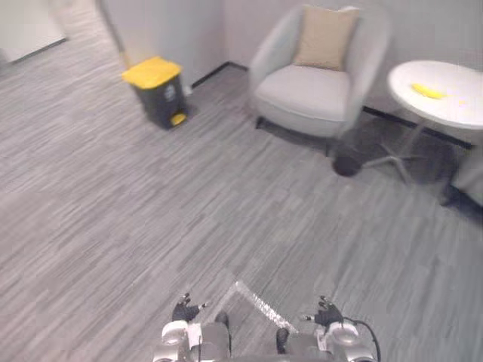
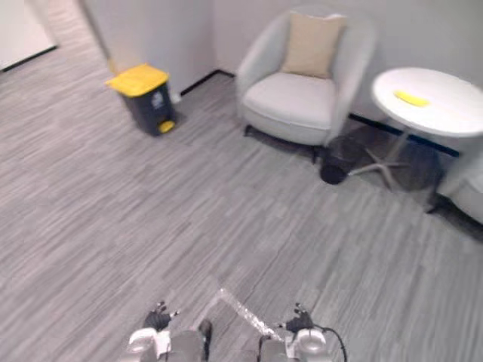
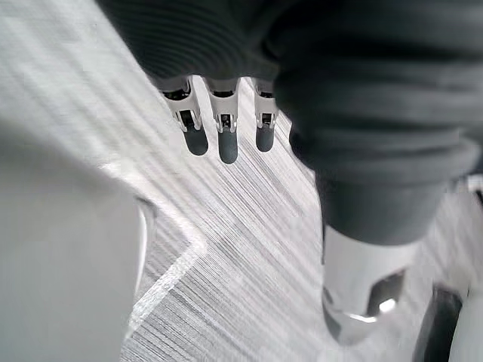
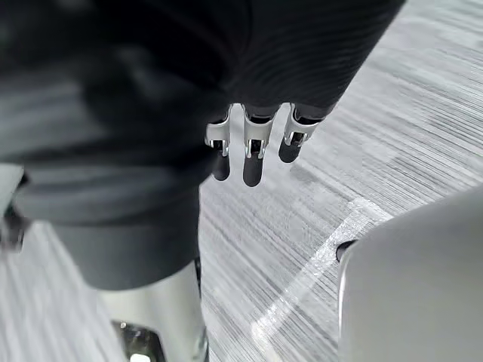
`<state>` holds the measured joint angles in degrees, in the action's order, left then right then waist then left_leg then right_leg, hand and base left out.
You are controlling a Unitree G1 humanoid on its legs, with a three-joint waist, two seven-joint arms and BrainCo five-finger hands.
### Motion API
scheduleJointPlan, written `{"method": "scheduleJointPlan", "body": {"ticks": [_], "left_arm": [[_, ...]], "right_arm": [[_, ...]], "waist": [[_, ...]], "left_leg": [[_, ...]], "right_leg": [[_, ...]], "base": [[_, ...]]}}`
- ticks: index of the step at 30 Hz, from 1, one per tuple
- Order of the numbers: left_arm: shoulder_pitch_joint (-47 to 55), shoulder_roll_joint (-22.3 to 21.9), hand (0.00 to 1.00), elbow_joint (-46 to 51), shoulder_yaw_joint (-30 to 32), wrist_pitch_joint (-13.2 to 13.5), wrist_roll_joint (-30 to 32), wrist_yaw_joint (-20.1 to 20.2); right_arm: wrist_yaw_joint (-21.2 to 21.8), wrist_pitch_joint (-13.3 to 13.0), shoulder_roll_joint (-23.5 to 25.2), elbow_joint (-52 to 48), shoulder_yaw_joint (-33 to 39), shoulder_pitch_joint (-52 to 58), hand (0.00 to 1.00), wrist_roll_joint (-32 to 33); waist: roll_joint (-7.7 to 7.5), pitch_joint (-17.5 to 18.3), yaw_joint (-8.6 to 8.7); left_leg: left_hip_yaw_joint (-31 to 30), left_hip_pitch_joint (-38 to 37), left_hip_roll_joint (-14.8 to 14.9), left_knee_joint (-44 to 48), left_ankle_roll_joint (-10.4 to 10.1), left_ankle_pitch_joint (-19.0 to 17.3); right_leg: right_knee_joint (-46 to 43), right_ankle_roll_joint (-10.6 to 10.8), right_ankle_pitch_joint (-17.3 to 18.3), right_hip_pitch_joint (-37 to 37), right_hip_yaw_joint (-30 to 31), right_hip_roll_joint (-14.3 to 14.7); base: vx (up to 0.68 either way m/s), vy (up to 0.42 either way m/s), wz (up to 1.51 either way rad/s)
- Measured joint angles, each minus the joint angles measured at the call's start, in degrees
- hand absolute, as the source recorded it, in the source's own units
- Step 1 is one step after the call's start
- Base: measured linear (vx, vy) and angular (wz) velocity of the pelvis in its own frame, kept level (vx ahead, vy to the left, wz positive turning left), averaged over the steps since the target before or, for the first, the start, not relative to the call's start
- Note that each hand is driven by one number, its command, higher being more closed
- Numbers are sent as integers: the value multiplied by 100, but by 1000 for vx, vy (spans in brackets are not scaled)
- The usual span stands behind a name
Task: Organize the slippers on the shoe rack
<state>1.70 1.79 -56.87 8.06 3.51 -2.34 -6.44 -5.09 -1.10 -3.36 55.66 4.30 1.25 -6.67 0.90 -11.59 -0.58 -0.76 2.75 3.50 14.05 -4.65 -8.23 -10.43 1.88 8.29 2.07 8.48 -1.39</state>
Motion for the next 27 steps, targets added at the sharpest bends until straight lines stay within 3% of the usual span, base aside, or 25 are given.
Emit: {"method": "scheduleJointPlan", "body": {"ticks": [2, 4, 6, 8, 9, 11, 16, 18, 21, 22, 25, 27], "left_arm": [[41, 122, 0, -30, -5, -4, 6, 5], [29, 166, 0, -131, -15, -8, 6, 10], [41, 170, 0, -175, -61, -13, 5, 14], [54, 193, 0, -187, -261, -13, -1, 23], [32, 182, 0, -197, -355, -15, -9, 31], [-7, 121, 0, -220, -492, -12, -10, 53], [-41, 2, 0, -239, -526, -15, 0, 84], [-45, -22, 0, -206, -520, -9, 4, 160], [3, 79, 0, -99, -469, -9, 5, 166], [26, 83, 0, -95, -432, -8, -4, 164], [25, 35, 0, -76, -345, -2, -3, 157], [41, 17, 0, -63, -347, -2, -10, 154]], "right_arm": [[9, 6, 120, 72, -7, 57, 0, -3], [39, -4, 135, 165, -13, 34, 0, -6], [58, -7, 108, 169, -19, 17, 0, -9], [60, -9, 79, 191, -49, -31, 0, -16], [65, -15, 44, 192, -51, -45, 0, -18], [64, -26, -35, 256, -42, -109, 0, -16], [55, -58, -128, 380, 1, -177, 0, -12], [53, -58, -150, 397, -2, -133, 0, -13], [51, -53, -165, 415, -15, -119, 0, -5], [46, -46, -165, 433, 1, -125, 0, 7], [12, -37, -254, 431, 21, -142, 0, 13], [8, -41, -265, 433, 22, -124, 0, 17]], "waist": [[-228, 136, -22], [-285, 174, -19], [-239, 147, -18], [-193, 146, -2], [-144, 124, 26], [-35, 158, 24], [155, 109, 43], [138, 114, 33], [90, 74, -107], [156, 58, -147], [196, 3, -179], [243, 10, -180]], "left_leg": [[360, -231, -122, -255, 89, 37], [660, -510, -148, -515, 94, 38], [997, -832, -96, -733, 113, 50], [1416, -1022, -91, -789, 138, 35], [1516, -1080, -70, -787, 146, 28], [1672, -1090, 31, -791, 143, 23], [1915, -1284, 156, -755, 137, 23], [1975, -1080, 352, 42, -91, -162], [2069, -240, 823, 2045, -47, -293], [1880, -159, 843, 2226, -36, -502], [831, 4, 360, 1374, -47, -829], [186, 5, 148, 266, -123, -501]], "right_leg": [[91, 113, 7, 1, 162, -171], [97, 209, -45, -3, -150, -275], [-53, 242, -45, -16, -1266, -452], [-384, 91, 73, -111, -3359, -888], [-502, -16, 62, -159, -3959, -1015], [-679, -133, 3, -295, -4429, -1011], [-117, -286, -71, -30, -4211, -662], [346, -267, -210, 209, -4082, -464], [695, -314, -248, 351, -3580, -244], [694, -330, -250, 352, -3399, -198], [652, -366, -275, 432, -2869, -261], [557, -208, -220, 427, -2654, -296]], "base": [[260, 235, -85], [233, 149, -70], [110, 46, -72], [90, 48, -77], [87, 12, -57], [96, -62, -59], [68, -85, -42], [-26, -73, -22], [-31, -41, -74], [69, 57, -101], [80, 128, -95], [93, 188, -77]]}}
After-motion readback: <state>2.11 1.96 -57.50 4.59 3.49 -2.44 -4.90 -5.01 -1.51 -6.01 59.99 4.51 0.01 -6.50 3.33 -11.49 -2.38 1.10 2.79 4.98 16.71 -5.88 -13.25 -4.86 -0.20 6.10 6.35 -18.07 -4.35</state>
